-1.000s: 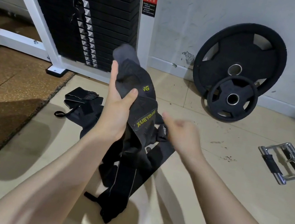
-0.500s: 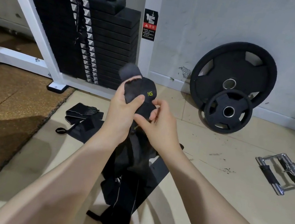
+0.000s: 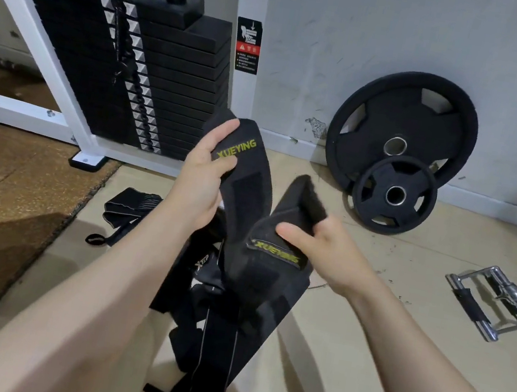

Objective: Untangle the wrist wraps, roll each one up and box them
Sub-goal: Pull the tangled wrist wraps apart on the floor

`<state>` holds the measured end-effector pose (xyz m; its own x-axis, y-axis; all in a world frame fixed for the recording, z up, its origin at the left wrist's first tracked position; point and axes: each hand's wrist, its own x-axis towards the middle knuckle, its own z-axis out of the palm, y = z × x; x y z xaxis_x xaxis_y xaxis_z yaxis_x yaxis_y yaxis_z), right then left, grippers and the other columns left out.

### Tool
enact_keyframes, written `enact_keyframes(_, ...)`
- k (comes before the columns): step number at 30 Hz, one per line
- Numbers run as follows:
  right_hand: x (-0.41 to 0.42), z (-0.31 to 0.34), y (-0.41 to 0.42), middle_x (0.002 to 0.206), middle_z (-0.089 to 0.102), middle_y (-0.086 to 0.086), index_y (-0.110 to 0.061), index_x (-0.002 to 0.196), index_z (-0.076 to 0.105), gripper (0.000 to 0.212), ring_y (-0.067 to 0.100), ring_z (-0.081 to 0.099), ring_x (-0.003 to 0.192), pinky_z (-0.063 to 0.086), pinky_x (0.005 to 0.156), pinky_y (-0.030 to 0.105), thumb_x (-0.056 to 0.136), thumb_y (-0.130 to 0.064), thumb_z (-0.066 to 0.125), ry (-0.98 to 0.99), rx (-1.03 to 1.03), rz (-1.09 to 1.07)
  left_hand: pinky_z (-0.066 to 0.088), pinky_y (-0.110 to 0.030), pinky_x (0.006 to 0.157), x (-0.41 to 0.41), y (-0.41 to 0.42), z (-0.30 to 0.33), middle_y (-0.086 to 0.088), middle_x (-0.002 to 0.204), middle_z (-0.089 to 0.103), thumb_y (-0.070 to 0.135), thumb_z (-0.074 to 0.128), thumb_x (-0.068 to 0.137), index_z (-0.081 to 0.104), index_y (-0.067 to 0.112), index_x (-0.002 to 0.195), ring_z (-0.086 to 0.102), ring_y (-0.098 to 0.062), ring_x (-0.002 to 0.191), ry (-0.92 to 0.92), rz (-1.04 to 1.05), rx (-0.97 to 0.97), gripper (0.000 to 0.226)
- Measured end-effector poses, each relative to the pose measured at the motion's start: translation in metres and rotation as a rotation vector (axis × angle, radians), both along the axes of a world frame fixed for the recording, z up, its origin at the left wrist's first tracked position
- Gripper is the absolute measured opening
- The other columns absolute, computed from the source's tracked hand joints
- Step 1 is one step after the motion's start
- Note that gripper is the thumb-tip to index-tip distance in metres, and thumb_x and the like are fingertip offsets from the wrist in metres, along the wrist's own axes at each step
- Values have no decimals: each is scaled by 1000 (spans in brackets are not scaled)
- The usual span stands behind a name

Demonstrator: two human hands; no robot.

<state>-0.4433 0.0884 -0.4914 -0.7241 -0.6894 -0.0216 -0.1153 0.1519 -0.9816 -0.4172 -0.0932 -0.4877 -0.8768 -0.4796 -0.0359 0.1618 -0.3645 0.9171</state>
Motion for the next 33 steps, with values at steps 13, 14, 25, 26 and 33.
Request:
enact_keyframes(13,-13,18,15,74,68,0,-5,94,53,7,7,64,66,49,61,15,95,1,49,-117,-71,-25,59,-37,79,-4,30,25,-15,98,67,-1,46,97,58,-3,114,67,-24,87,-5,-172,193,21)
enact_keyframes(14,-12,18,13,71,66,-5,-8,87,53,13,3,62,64,48,61,13,96,0,47,-91,-93,-54,59,-37,77,-3,32,26,-17,98,67,1,46,98,58,-4,114,68,-25,87,-26,-172,220,21)
enact_keyframes(25,0,17,-1,78,65,1,-9,86,63,13,-1,61,65,49,62,13,90,1,57,-43,-181,-299,55,-44,89,9,41,32,-14,102,72,21,44,101,58,6,116,68,-28,101,-23,-271,234,26)
enact_keyframes(26,0,17,-1,78,65,1,-8,88,64,10,0,61,64,49,61,13,90,0,58,-48,-185,-333,54,-44,91,10,41,31,-15,105,71,21,41,102,58,6,117,67,-29,104,-4,-272,246,26)
enact_keyframes(33,10,18,-14,85,65,10,-3,96,65,9,12,59,75,53,70,26,89,-9,62,-14,-145,-533,52,-43,94,23,55,20,-15,115,67,22,35,104,55,10,118,63,-29,111,123,-265,256,27)
